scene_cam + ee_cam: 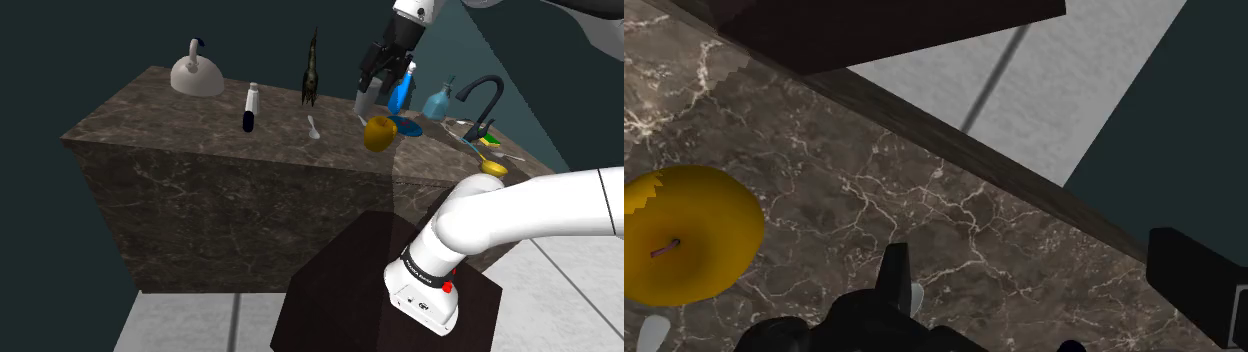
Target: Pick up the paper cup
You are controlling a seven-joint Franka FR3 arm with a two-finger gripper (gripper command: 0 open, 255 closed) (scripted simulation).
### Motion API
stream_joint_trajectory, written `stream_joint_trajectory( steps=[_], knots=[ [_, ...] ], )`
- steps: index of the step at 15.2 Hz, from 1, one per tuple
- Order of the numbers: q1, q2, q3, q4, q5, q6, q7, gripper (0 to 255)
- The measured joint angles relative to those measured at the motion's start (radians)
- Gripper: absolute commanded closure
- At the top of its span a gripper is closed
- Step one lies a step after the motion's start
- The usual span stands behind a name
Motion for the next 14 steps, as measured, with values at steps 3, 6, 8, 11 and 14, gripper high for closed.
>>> stream_joint_trajectory(
  steps=[3, 6, 8, 11, 14],
  knots=[
    [-0.006, 0.016, 0.006, -0.005, -0.043, 0.011, -0.022, 0],
    [-0.025, 0.063, 0.012, -0.012, -0.149, 0.047, -0.077, 0],
    [-0.039, 0.096, 0.018, -0.034, -0.225, 0.092, -0.106, 0],
    [-0.062, 0.137, 0.030, -0.057, -0.343, 0.148, -0.142, 0],
    [-0.092, 0.207, 0.037, -0.057, -0.468, 0.215, -0.169, 0]
  ],
)
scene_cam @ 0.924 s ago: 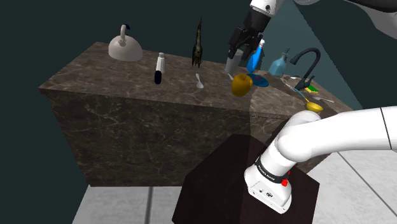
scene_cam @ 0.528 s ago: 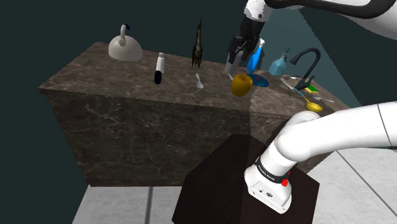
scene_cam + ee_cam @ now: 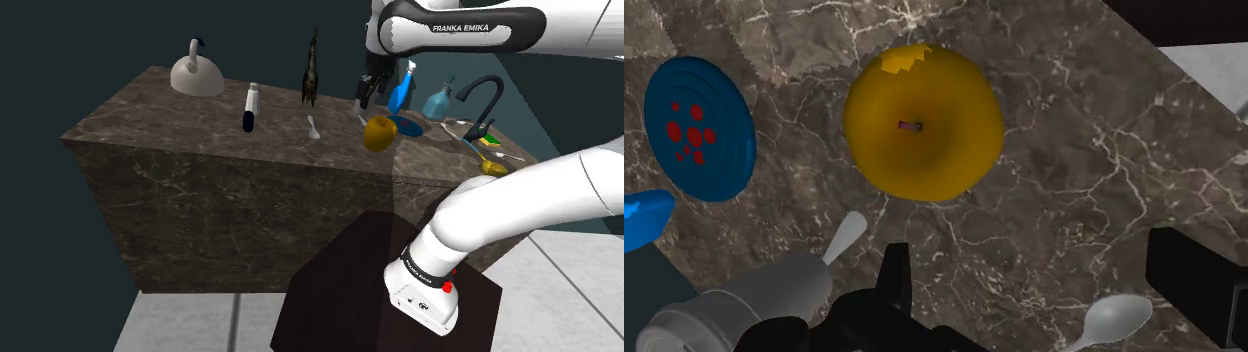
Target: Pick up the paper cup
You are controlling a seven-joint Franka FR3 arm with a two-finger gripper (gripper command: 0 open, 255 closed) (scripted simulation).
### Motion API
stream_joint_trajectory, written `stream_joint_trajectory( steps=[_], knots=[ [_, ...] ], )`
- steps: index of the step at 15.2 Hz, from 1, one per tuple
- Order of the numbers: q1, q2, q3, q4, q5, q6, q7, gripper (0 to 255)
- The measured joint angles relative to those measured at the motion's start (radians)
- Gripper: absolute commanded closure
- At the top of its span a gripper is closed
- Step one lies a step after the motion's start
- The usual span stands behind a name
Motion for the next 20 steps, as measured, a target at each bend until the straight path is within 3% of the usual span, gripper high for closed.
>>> stream_joint_trajectory(
  steps=[9, 16, 20],
  knots=[
    [-0.107, 0.199, 0.018, 0.046, -0.416, 0.170, -0.016, 0],
    [-0.176, 0.364, 0.033, 0.136, -0.774, 0.242, 0.042, 0],
    [-0.191, 0.411, 0.028, 0.155, -0.866, 0.262, 0.072, 0]
  ],
)
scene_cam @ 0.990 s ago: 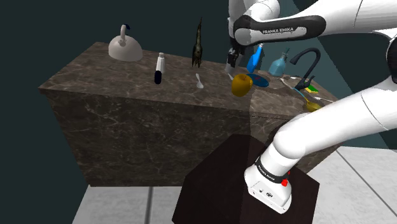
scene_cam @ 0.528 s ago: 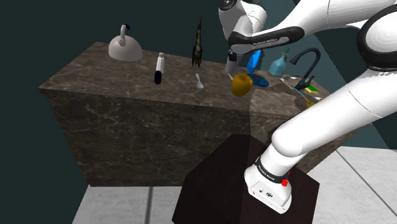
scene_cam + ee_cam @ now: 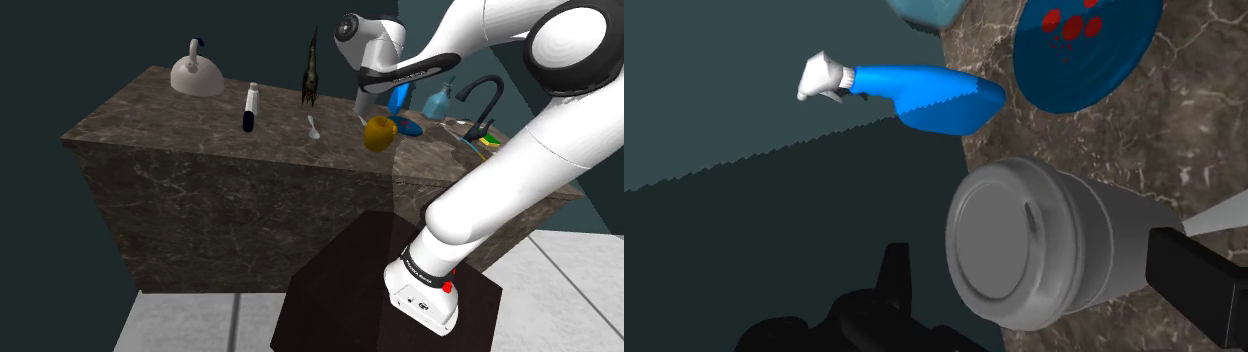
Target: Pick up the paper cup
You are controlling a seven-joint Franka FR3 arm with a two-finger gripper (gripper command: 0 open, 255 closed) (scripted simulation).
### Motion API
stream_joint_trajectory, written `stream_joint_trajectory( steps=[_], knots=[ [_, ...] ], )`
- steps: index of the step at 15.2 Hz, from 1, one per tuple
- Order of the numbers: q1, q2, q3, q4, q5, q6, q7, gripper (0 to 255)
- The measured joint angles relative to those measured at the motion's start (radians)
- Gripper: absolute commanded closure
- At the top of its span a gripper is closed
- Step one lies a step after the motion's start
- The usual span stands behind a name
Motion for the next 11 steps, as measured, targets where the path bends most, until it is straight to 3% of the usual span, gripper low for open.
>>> stream_joint_trajectory(
  steps=[5, 6, 11],
  knots=[
    [-0.004, 0.024, -0.001, -0.028, -0.036, 0.019, 0.057, 0],
    [-0.004, 0.029, -0.001, -0.028, -0.039, 0.020, 0.061, 255],
    [-0.005, 0.034, -0.001, -0.025, -0.041, 0.022, 0.065, 255]
  ],
)
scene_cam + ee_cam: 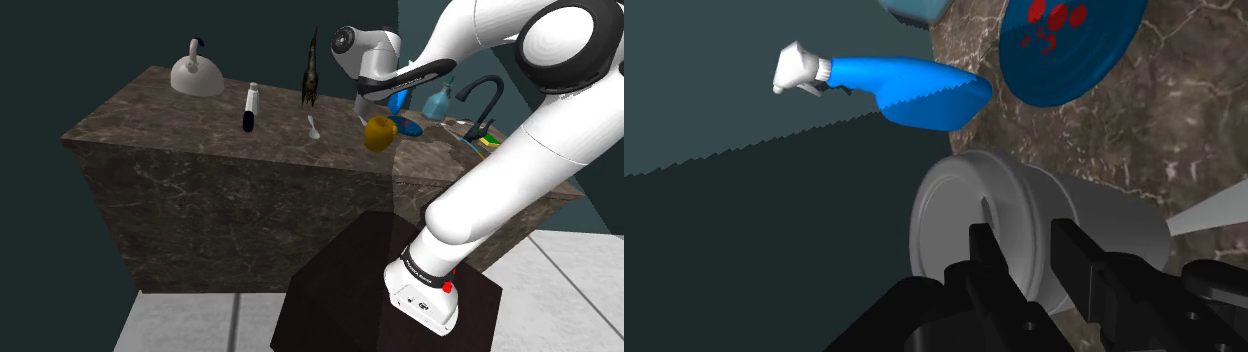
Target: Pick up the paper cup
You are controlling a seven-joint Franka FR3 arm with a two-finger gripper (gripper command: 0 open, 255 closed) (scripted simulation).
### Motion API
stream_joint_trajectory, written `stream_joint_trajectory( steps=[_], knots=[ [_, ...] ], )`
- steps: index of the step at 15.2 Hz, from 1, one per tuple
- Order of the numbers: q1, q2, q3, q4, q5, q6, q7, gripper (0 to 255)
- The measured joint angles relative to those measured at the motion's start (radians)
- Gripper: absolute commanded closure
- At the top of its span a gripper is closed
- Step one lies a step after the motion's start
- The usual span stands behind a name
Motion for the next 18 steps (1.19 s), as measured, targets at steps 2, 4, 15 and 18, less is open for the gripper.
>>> stream_joint_trajectory(
  steps=[2, 4, 15, 18],
  knots=[
    [0.000, 0.000, 0.000, 0.000, 0.000, 0.000, 0.000, 255],
    [0.000, 0.000, 0.000, 0.001, 0.000, 0.000, 0.000, 255],
    [0.006, -0.045, 0.002, 0.052, 0.057, -0.035, -0.106, 255],
    [0.008, -0.057, 0.001, 0.074, 0.075, -0.047, -0.143, 255]
  ],
)
